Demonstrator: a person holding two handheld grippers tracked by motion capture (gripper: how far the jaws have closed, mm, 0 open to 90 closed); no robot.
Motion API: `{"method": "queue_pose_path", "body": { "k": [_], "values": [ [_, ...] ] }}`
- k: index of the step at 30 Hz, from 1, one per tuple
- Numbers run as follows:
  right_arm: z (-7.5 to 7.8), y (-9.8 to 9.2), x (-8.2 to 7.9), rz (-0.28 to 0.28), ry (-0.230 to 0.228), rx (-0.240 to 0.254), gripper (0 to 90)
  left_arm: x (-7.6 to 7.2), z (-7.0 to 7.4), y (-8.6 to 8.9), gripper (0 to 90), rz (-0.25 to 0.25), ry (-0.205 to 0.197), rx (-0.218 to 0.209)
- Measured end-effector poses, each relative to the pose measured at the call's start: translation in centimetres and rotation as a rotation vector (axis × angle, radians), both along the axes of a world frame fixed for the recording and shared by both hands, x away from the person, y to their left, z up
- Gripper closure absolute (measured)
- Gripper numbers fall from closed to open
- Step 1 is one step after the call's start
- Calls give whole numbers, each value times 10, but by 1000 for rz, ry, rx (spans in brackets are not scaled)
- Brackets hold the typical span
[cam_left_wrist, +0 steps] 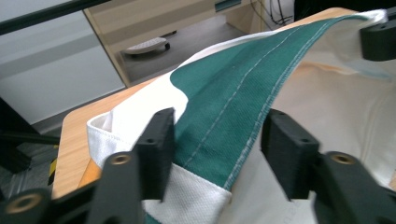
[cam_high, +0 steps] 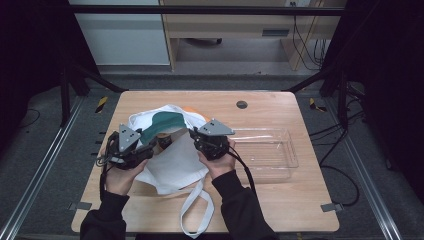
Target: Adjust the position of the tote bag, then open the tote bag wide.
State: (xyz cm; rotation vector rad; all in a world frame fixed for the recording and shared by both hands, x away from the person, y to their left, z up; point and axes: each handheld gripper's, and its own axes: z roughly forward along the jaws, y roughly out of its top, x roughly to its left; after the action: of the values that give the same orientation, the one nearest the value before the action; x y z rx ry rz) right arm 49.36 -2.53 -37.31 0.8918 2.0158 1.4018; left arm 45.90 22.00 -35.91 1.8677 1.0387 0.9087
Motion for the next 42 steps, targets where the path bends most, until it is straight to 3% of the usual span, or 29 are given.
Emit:
{"method": "queue_pose_path", "body": {
  "k": [8, 12, 17, 23, 25, 32, 42],
  "values": [
    [-2, 1, -1, 8, -4, 6, 821, 7, 0, 2, 722, -40, 23, -33],
    [-4, 2, -2, 13, -5, 13, 790, 6, 1, 0, 821, -36, 7, -8],
    [-3, -4, -7, 32, -8, 44, 705, 7, 0, 0, 847, -33, 9, -17],
    [1, -10, -19, 58, -13, 93, 673, 8, 1, 1, 860, -28, 10, -45],
    [-2, -10, -25, 71, -21, 89, 676, 8, 1, 1, 860, -26, 9, -51],
    [-24, -7, -40, 94, 23, 74, 738, 9, 3, 3, 860, -28, 18, -84],
    [-66, 3, -37, 102, 124, 37, 850, 10, 6, 4, 864, -25, 18, -94]
  ]
}}
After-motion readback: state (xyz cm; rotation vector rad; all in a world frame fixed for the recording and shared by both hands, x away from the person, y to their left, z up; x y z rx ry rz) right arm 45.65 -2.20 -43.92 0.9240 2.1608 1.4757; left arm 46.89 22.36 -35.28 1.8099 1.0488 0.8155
